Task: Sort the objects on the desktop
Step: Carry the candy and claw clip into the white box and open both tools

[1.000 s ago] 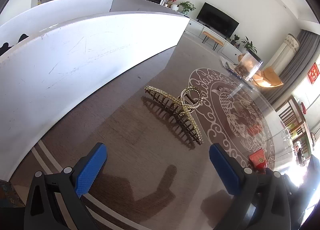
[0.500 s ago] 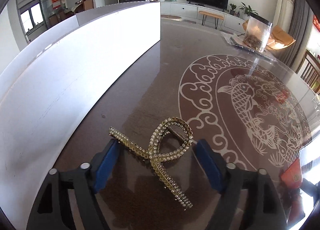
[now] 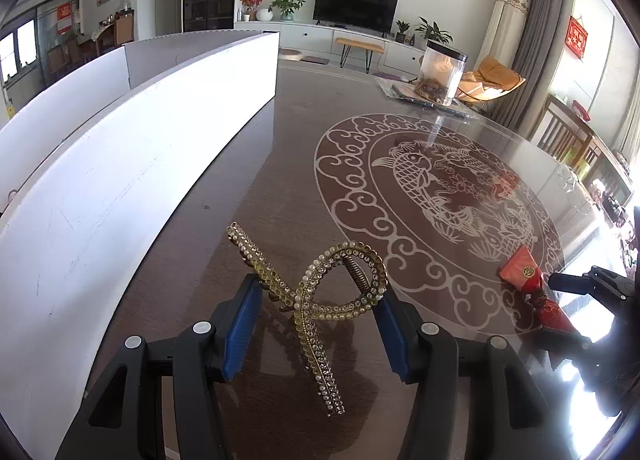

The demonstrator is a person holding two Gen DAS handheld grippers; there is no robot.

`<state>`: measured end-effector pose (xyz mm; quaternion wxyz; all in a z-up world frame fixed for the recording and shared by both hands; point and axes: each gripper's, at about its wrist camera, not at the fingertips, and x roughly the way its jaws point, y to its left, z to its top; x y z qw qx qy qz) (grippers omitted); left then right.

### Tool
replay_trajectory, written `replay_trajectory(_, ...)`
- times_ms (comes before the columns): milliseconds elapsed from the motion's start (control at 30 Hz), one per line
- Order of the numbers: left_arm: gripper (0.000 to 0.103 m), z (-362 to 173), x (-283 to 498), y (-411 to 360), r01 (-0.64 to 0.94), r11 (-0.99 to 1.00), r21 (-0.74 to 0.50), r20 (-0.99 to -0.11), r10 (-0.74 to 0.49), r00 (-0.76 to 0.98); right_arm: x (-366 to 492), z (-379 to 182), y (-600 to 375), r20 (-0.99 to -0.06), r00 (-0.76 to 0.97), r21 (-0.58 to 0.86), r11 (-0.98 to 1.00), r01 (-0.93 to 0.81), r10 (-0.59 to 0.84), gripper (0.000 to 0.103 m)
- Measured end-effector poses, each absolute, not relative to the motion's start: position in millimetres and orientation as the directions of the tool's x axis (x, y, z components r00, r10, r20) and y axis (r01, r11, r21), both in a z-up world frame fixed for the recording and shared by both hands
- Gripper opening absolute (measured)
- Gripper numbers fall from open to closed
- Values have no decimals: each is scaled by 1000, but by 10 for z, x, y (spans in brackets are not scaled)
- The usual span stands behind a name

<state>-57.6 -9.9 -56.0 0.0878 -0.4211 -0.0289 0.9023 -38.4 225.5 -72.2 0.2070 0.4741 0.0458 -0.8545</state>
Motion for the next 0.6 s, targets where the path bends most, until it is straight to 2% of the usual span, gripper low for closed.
replay_trajectory(33,55,-551,-558,-65,-141,-982,-126,-754,187,-630,-393,-722,2213,-840,-455,95,-907,410,-294,81)
replay_trajectory(167,55,-497,-450,-46,-147,-978,-149,-752,209,-625,-355,-719,2076,-866,-456,-25,-894,447,-204,20)
replay_trajectory(300,55,-193,-329,-202,-139,-974,-178,-716,225,-660,-335,-524,2034,-850,-482,-24,-896,444,-216,20)
replay_trajectory(500,55,553,-334,-880,-68,-968,-241,-645,212,-734,-690,187,1545,-750,-544,80,-869,488,-375,20)
replay_trajectory(600,55,784,-401,-1375,10,-975,-223,-638,138,-757,-953,576,1019,-688,-543,139,-822,552,-481,20)
